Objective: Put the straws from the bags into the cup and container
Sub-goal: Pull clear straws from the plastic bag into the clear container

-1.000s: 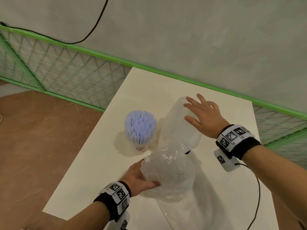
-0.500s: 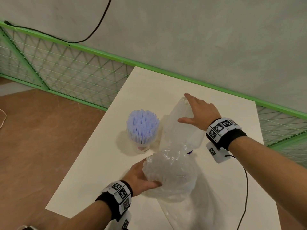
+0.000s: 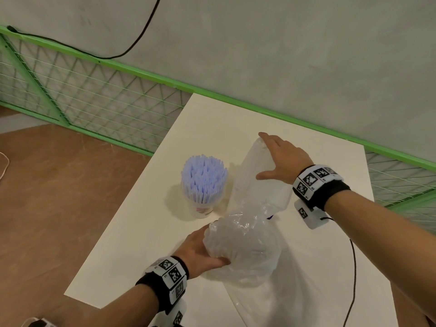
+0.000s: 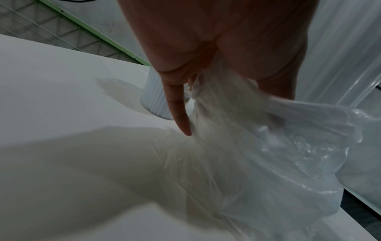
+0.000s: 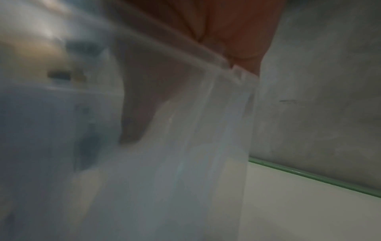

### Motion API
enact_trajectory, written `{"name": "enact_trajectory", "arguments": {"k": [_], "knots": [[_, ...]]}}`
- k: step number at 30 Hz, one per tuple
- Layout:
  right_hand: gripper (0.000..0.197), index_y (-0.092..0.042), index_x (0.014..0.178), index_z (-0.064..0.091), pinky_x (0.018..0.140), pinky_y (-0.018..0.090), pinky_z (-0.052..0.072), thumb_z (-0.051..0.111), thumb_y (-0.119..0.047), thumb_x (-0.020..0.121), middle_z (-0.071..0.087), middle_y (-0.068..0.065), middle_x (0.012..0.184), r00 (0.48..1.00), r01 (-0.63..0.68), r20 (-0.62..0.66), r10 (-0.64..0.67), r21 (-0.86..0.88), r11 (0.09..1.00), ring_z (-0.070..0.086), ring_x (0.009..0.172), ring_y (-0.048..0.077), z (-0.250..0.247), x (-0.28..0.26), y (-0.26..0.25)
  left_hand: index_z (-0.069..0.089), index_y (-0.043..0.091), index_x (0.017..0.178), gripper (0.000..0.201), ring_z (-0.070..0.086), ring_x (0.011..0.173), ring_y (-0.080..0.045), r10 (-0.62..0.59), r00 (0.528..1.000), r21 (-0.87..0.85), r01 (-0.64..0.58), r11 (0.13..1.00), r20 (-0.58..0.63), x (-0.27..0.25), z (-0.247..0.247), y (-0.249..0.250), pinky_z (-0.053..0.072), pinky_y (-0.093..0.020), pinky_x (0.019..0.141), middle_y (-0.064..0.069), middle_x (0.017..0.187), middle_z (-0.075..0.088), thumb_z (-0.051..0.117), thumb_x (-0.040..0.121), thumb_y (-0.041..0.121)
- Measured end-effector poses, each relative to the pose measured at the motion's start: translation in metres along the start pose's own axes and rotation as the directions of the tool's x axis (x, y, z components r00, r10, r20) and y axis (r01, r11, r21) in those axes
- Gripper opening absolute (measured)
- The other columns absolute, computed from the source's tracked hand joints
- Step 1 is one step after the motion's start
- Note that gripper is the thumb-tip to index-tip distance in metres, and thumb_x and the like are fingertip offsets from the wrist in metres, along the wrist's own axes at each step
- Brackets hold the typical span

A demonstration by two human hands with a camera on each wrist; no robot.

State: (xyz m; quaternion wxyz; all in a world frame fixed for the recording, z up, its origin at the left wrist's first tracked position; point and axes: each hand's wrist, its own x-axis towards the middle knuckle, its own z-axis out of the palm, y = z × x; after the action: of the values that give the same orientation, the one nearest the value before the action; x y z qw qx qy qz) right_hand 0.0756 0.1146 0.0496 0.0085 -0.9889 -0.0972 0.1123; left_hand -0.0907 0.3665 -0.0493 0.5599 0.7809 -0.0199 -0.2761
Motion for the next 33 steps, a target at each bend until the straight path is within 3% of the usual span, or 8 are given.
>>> {"name": "enact_trajectory", "arguments": {"k": [3, 6, 10, 13, 17, 22, 26, 33], "knots": [[0.115, -0.028, 0.154, 0.005, 0.094, 0.046, 0.049, 0.073, -0.067, 0.07, 0.033, 0.0, 0.153, 0.998, -0.023, -0.052, 0.022, -0.009, 1.0, 0.049, 0.125, 0.028, 0.003, 0.001, -0.003, 0.054, 0.051, 0.104, 0.059, 0.061, 0.099, 0.015, 0.007, 1.0, 0.012, -0.007, 1.0, 0.003, -0.001, 0.0, 0.0, 0.046, -0.011, 0.088, 0.041, 0.1, 0.064, 0.089, 0.067, 0.023], [0.125, -0.024, 0.155, -0.004, 0.097, 0.046, 0.045, 0.075, -0.066, 0.068, 0.024, 0.0, 0.158, 1.0, 0.005, -0.017, -0.006, -0.085, 0.996, 0.045, 0.129, 0.027, 0.004, 0.003, -0.004, 0.053, 0.053, 0.103, 0.059, 0.06, 0.097, 0.017, 0.003, 1.0, 0.006, -0.003, 1.0, 0.004, -0.001, 0.0, 0.0, 0.045, -0.008, 0.086, 0.043, 0.099, 0.063, 0.089, 0.067, 0.023], [0.137, -0.024, 0.151, -0.021, 0.109, 0.053, 0.032, 0.071, -0.074, 0.064, 0.009, -0.005, 0.163, 0.999, 0.018, -0.039, -0.026, -0.199, 0.98, 0.026, 0.144, 0.023, 0.01, -0.002, -0.007, 0.053, 0.054, 0.106, 0.061, 0.061, 0.099, 0.015, 0.016, 1.0, 0.013, -0.016, 1.0, 0.0, -0.001, 0.0, 0.001, 0.046, -0.013, 0.09, 0.04, 0.102, 0.064, 0.09, 0.065, 0.026], [0.126, -0.027, 0.152, -0.019, 0.113, 0.06, 0.021, 0.058, -0.082, 0.068, 0.0, -0.009, 0.164, 0.999, 0.042, -0.013, -0.045, -0.149, 0.988, 0.014, 0.149, 0.024, 0.007, -0.004, -0.008, 0.054, 0.054, 0.105, 0.06, 0.061, 0.099, 0.014, 0.017, 1.0, 0.012, -0.017, 1.0, -0.003, -0.001, 0.001, 0.0, 0.047, -0.016, 0.091, 0.038, 0.102, 0.065, 0.089, 0.065, 0.027], [0.111, -0.034, 0.153, -0.002, 0.102, 0.058, 0.037, 0.062, -0.076, 0.072, 0.02, -0.007, 0.16, 0.999, -0.021, -0.027, 0.021, 0.0, 1.0, 0.037, 0.137, 0.027, -0.002, -0.001, -0.013, 0.056, 0.054, 0.105, 0.058, 0.063, 0.102, 0.009, 0.018, 1.0, 0.008, -0.018, 1.0, -0.005, -0.001, 0.001, -0.001, 0.049, -0.023, 0.096, 0.033, 0.104, 0.067, 0.089, 0.064, 0.029], [0.115, -0.033, 0.15, 0.004, 0.093, 0.056, 0.042, 0.068, -0.076, 0.065, 0.033, -0.004, 0.153, 0.996, -0.083, -0.04, 0.08, -0.071, 0.994, 0.048, 0.126, 0.028, 0.002, 0.002, -0.023, 0.055, 0.051, 0.107, 0.059, 0.061, 0.099, 0.014, 0.035, 0.999, 0.011, -0.035, 0.999, 0.002, -0.004, 0.001, 0.002, 0.046, -0.01, 0.087, 0.038, 0.102, 0.065, 0.089, 0.068, 0.022], [0.099, -0.032, 0.14, 0.019, 0.086, 0.052, 0.043, 0.064, -0.078, 0.066, 0.045, -0.003, 0.137, 0.991, -0.111, -0.08, 0.103, -0.094, 0.989, 0.053, 0.113, 0.028, 0.004, 0.004, -0.026, 0.054, 0.049, 0.105, 0.058, 0.06, 0.095, 0.018, 0.028, 1.0, 0.007, -0.028, 1.0, 0.002, -0.005, 0.001, 0.002, 0.044, -0.002, 0.079, 0.043, 0.097, 0.063, 0.088, 0.069, 0.018], [0.082, -0.03, 0.134, 0.027, 0.086, 0.05, 0.044, 0.069, -0.065, 0.072, 0.049, -0.005, 0.128, 0.984, -0.136, -0.114, 0.137, 0.01, 0.991, 0.051, 0.112, 0.026, 0.006, 0.006, -0.025, 0.056, 0.051, 0.106, 0.058, 0.06, 0.098, 0.016, 0.033, 0.999, 0.02, -0.033, 0.999, 0.011, -0.003, 0.001, -0.001, 0.044, -0.003, 0.083, 0.04, 0.101, 0.064, 0.089, 0.068, 0.023]]}}
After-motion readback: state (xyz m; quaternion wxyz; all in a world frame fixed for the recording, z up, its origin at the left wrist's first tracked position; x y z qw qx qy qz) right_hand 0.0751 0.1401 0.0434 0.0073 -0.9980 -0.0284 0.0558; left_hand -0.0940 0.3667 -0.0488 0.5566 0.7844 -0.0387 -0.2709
